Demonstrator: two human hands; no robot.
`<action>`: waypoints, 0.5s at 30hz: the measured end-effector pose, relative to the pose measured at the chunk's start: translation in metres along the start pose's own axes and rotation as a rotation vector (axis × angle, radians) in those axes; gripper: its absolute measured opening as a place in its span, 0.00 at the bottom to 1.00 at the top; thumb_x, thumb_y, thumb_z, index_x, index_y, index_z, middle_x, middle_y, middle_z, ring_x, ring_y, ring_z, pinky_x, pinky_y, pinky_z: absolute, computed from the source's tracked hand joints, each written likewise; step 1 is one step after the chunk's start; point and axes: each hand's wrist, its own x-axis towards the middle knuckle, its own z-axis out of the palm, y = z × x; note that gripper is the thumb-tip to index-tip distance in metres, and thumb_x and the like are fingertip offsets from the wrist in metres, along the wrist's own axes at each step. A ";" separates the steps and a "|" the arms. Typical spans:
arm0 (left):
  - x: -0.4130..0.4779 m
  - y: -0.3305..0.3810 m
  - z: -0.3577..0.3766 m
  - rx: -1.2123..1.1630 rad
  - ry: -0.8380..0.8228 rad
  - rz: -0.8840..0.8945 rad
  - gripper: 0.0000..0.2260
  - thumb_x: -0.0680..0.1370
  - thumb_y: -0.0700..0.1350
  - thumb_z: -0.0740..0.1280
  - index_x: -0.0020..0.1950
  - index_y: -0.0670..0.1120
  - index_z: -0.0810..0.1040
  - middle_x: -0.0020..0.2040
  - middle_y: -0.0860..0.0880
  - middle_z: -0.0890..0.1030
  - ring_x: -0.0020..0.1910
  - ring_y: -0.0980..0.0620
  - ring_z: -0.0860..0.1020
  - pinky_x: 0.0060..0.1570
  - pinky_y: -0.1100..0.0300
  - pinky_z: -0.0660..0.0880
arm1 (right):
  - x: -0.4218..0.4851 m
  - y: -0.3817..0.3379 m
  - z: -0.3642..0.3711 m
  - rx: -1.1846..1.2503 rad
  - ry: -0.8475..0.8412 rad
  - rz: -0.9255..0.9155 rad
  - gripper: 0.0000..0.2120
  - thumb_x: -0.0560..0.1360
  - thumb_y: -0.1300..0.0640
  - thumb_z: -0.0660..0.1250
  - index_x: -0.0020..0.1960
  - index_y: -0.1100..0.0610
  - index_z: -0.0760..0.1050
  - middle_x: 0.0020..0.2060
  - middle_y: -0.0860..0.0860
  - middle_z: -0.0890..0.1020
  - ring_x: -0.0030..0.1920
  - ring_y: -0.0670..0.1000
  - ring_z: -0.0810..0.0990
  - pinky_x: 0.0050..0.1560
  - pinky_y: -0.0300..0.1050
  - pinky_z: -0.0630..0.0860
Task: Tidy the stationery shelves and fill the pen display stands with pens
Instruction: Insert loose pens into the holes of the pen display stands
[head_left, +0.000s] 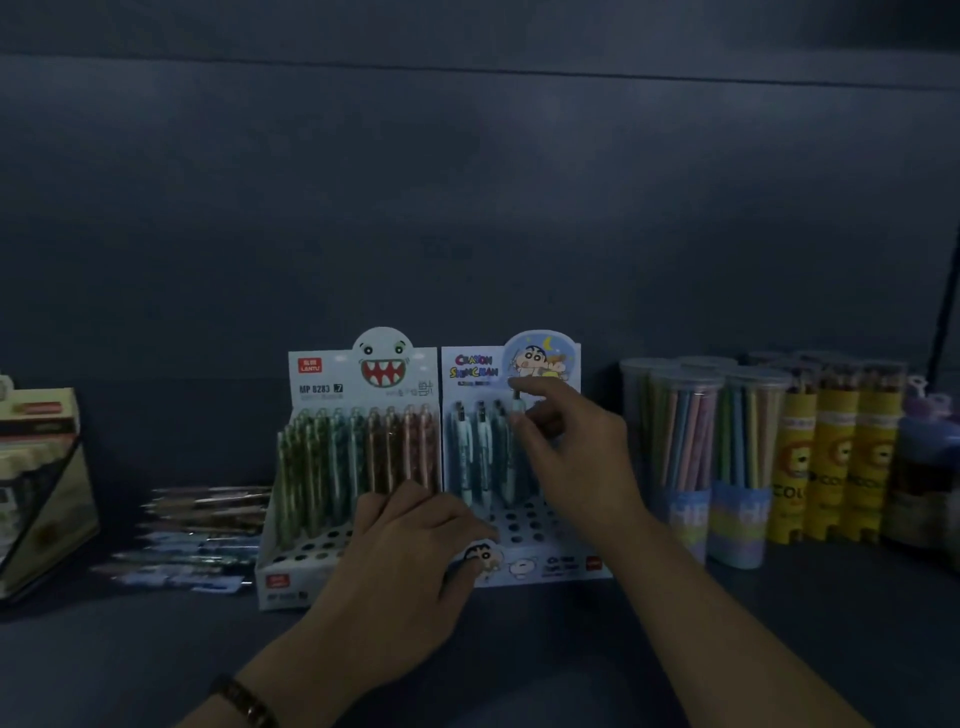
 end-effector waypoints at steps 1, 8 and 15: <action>0.000 0.000 0.000 -0.003 -0.001 -0.001 0.12 0.84 0.59 0.63 0.67 0.66 0.75 0.63 0.67 0.73 0.63 0.58 0.67 0.59 0.56 0.57 | -0.001 0.001 0.000 -0.025 -0.020 0.000 0.15 0.81 0.56 0.73 0.66 0.46 0.81 0.37 0.43 0.82 0.42 0.43 0.82 0.45 0.36 0.79; -0.002 0.001 -0.002 -0.008 -0.011 -0.010 0.12 0.84 0.60 0.62 0.68 0.66 0.75 0.63 0.67 0.74 0.63 0.58 0.67 0.59 0.55 0.58 | -0.004 0.000 -0.004 -0.087 -0.075 0.066 0.19 0.81 0.62 0.66 0.68 0.44 0.80 0.30 0.44 0.78 0.32 0.45 0.77 0.37 0.40 0.77; -0.003 0.000 -0.005 -0.019 -0.011 0.004 0.15 0.84 0.62 0.60 0.70 0.66 0.73 0.65 0.67 0.72 0.64 0.59 0.64 0.62 0.56 0.56 | -0.009 -0.002 -0.004 -0.171 -0.228 0.112 0.28 0.78 0.62 0.64 0.71 0.39 0.76 0.30 0.48 0.79 0.31 0.47 0.79 0.37 0.48 0.82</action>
